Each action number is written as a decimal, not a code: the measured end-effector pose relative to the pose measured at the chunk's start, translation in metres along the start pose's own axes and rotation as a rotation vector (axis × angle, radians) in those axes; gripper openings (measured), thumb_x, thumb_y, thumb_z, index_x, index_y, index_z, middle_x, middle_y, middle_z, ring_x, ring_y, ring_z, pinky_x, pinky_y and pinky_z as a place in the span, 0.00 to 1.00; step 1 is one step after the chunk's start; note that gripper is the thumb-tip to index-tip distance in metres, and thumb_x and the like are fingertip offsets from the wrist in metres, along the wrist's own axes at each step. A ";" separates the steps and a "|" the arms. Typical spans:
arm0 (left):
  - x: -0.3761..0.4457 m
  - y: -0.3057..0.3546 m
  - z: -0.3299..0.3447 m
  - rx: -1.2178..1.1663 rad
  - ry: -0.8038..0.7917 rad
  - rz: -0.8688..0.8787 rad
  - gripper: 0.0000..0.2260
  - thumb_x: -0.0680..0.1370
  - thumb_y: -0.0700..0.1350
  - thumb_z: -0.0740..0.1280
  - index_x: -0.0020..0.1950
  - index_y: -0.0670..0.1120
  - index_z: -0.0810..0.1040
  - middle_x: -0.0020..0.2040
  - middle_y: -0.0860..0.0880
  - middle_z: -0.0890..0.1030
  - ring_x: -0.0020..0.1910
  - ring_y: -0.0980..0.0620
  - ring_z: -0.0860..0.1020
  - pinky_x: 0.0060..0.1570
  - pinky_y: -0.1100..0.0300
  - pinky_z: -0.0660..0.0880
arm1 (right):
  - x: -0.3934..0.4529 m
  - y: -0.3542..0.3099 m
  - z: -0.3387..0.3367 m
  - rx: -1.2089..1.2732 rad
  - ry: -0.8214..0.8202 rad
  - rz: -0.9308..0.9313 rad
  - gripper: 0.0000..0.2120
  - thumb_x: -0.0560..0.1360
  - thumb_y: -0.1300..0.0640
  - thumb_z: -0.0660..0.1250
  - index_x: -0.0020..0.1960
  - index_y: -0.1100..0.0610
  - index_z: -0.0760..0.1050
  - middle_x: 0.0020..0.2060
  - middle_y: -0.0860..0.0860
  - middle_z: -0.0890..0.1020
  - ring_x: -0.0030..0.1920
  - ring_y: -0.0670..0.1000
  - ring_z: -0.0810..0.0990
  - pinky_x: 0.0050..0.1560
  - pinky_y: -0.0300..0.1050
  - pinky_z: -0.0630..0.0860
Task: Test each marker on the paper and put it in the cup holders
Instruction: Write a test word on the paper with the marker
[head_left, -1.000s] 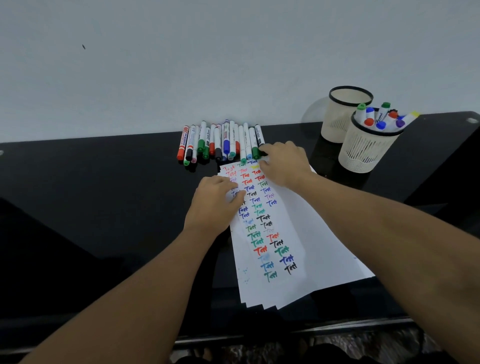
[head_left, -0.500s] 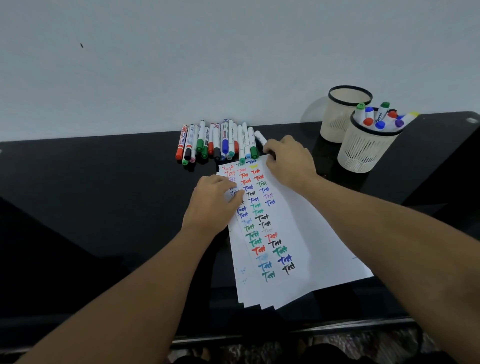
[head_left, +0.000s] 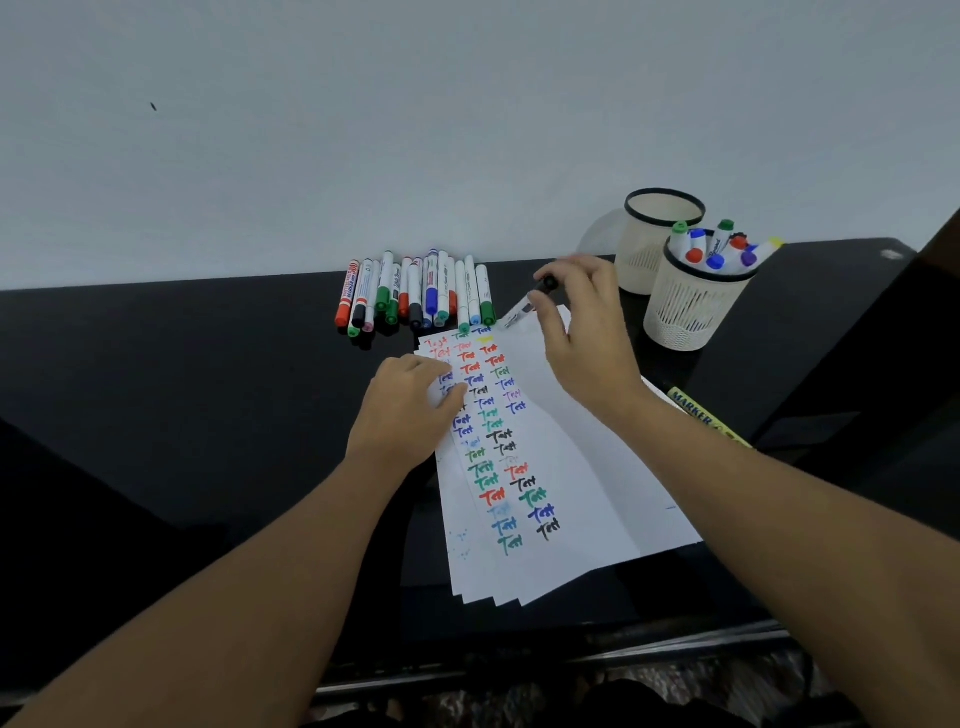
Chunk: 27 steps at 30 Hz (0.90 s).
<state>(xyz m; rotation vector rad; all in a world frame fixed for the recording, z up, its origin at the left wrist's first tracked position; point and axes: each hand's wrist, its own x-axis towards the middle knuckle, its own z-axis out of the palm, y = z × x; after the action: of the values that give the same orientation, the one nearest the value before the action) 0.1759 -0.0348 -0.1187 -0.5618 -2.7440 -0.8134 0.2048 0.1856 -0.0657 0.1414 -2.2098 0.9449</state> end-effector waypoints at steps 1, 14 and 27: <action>0.000 0.001 0.000 0.001 -0.002 -0.004 0.21 0.80 0.57 0.67 0.68 0.48 0.79 0.66 0.50 0.78 0.66 0.50 0.71 0.66 0.49 0.72 | -0.001 -0.004 -0.004 -0.006 -0.043 -0.015 0.10 0.84 0.59 0.63 0.64 0.59 0.74 0.58 0.53 0.75 0.54 0.46 0.76 0.58 0.43 0.76; -0.003 0.006 -0.003 -0.002 0.007 0.017 0.23 0.80 0.57 0.67 0.73 0.48 0.73 0.65 0.48 0.78 0.65 0.49 0.72 0.62 0.51 0.73 | -0.002 -0.003 0.001 -0.413 -0.697 -0.022 0.13 0.86 0.46 0.56 0.67 0.50 0.69 0.54 0.51 0.81 0.49 0.51 0.79 0.48 0.52 0.79; -0.007 0.004 -0.003 0.012 0.073 0.250 0.19 0.79 0.50 0.71 0.69 0.46 0.78 0.55 0.45 0.83 0.56 0.45 0.77 0.53 0.49 0.77 | -0.007 -0.009 0.007 -0.642 -0.889 -0.084 0.18 0.87 0.43 0.51 0.74 0.44 0.67 0.49 0.49 0.81 0.49 0.51 0.79 0.47 0.49 0.77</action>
<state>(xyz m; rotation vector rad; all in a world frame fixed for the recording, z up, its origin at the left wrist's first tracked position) 0.1848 -0.0352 -0.1165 -0.8346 -2.5441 -0.7409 0.2092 0.1734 -0.0689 0.4032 -3.1646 0.0426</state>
